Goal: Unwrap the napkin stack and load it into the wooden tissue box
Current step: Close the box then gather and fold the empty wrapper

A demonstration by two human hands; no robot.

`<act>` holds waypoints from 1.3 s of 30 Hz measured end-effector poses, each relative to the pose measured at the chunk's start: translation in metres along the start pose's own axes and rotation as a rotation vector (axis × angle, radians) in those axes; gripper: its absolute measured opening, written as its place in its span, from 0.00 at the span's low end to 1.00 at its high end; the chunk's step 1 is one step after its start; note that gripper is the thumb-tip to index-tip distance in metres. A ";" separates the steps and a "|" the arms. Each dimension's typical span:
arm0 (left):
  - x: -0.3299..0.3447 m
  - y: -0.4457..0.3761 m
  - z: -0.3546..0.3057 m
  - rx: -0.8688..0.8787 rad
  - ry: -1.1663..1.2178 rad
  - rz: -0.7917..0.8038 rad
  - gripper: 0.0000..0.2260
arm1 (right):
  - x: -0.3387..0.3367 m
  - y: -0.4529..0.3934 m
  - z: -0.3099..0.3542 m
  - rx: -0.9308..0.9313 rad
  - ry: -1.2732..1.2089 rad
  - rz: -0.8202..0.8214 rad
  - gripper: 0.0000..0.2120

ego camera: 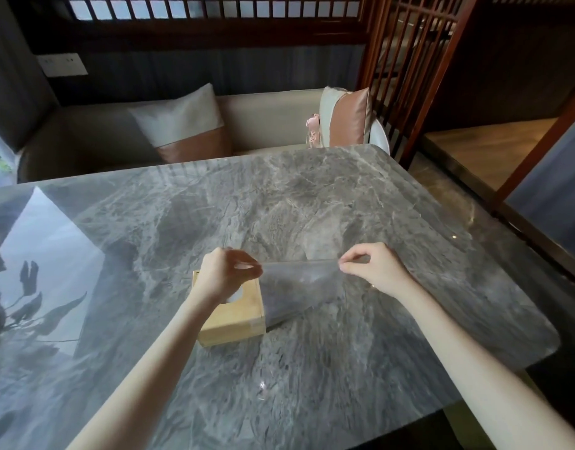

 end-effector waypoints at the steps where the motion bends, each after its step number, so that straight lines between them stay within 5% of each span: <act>1: 0.000 0.000 -0.003 0.011 0.011 -0.006 0.08 | -0.002 0.001 -0.001 -0.005 -0.029 -0.006 0.05; 4: 0.006 -0.003 -0.007 0.022 0.271 0.073 0.10 | -0.006 0.006 -0.004 0.028 -0.309 0.055 0.07; 7: 0.026 -0.004 -0.014 0.032 0.619 0.312 0.06 | -0.005 0.017 -0.010 0.039 -0.609 0.136 0.06; 15: 0.086 -0.009 -0.027 -0.132 1.035 0.513 0.10 | -0.006 0.055 -0.063 0.193 -1.071 -0.010 0.07; 20: 0.119 -0.023 -0.047 -0.161 1.025 0.437 0.13 | -0.008 0.079 -0.105 0.301 -1.060 0.164 0.03; 28: 0.236 -0.055 -0.139 -0.171 0.898 0.661 0.04 | -0.111 0.125 -0.214 0.372 -1.130 -0.199 0.06; 39: 0.455 -0.099 -0.298 -0.085 0.525 0.695 0.06 | -0.236 0.263 -0.389 0.594 -1.083 -0.712 0.06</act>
Point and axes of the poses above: each hand's wrist, its own y-axis away from the middle knuckle, its own x-axis out of the palm, z = x × y, the point moved 7 cm from there along -y, towards the middle knuckle, and after that the axes turned 14 degrees about z, right-handed, at the moved point
